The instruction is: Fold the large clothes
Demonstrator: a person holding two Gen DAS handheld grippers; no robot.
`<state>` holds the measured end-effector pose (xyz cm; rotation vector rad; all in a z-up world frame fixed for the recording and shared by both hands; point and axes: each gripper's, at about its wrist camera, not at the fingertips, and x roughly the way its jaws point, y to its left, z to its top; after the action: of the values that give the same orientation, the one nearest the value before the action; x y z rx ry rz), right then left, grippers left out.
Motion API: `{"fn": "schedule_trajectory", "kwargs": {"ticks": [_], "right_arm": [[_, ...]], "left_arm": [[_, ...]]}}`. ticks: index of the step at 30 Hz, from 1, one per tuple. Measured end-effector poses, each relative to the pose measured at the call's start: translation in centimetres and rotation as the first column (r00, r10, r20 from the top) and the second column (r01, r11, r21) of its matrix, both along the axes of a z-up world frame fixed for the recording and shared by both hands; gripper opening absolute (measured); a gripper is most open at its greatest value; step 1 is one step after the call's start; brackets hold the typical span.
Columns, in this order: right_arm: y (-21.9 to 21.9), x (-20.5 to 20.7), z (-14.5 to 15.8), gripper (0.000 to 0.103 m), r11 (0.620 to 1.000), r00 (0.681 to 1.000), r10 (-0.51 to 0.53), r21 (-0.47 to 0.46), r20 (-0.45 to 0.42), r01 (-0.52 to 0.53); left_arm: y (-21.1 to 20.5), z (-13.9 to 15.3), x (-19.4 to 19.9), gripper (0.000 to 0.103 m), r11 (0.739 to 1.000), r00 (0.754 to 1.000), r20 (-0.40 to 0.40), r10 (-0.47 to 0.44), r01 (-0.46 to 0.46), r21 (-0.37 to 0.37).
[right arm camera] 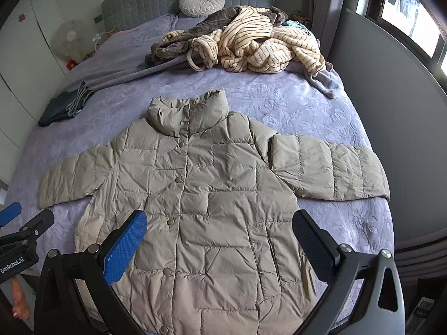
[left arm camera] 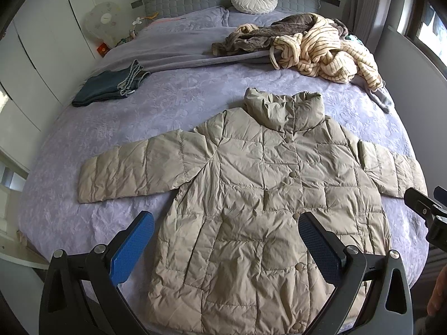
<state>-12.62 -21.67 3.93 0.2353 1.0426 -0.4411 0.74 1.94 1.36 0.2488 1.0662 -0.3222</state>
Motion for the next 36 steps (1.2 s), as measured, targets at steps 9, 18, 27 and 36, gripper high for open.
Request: {"fn": "schedule_trajectory", "kwargs": {"ticks": [9,18,27,36], "right_arm": [[0.05,0.02,-0.08,0.103,1.000,1.000,0.000,0.000,0.000,0.000],[0.02,0.03,-0.11,0.103,1.000,1.000,-0.001,0.001,0.000,0.001],[0.02,0.07,-0.11,0.103,1.000,1.000,-0.002,0.001,0.000,0.002],[0.00,0.12,-0.13,0.103,1.000,1.000,-0.001,0.001,-0.001,0.001]], "left_arm": [[-0.01,0.00,-0.02,0.103,1.000,1.000,-0.001,0.001,-0.001,0.001],[-0.05,0.04,0.02,0.103,1.000,1.000,0.000,-0.002,0.002,0.002],[-0.04,-0.02,-0.03,0.103,1.000,1.000,-0.002,-0.001,0.001,0.002],[0.07,-0.13,-0.21,0.103,1.000,1.000,-0.001,0.000,0.000,0.003]]}}
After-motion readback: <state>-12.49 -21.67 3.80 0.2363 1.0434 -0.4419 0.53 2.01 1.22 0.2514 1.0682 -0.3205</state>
